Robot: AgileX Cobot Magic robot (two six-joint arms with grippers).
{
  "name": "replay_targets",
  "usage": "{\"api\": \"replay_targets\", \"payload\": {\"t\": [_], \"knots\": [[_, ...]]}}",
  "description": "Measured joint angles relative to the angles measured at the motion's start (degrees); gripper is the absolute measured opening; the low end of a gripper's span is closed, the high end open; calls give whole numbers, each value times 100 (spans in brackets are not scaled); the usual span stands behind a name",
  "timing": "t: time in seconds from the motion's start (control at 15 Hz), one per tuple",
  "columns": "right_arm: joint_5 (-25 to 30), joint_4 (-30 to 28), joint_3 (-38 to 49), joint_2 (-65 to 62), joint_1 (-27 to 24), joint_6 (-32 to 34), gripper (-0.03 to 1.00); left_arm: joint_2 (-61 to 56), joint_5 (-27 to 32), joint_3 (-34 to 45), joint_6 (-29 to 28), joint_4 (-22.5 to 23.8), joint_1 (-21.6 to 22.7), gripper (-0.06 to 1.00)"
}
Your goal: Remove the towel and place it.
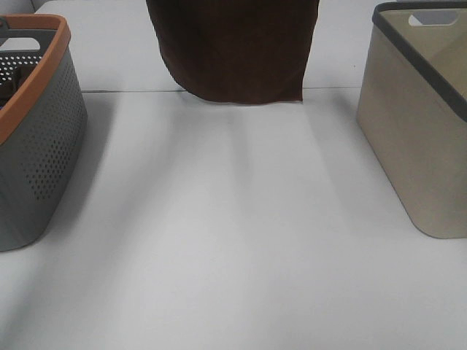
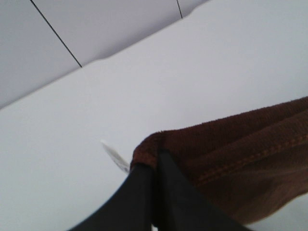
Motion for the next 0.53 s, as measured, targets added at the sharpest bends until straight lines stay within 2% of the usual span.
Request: {"api": "replay_targets", "payload": {"t": [0.2,0.4,0.47,0.53], "knots": [[11,607,298,6,40,-458,0,6,1054,0,-149,-6,-34,0],[178,1851,762,6,97,-1387,0,6,2229,0,-327,-115,-86,0],[527,2687,831,6,126,-2051,0,6,2865,0,-338,-367,-120,0],[642,2911,831,6,126,-2246,0,6,2979,0,-338,-458,-120,0]]}}
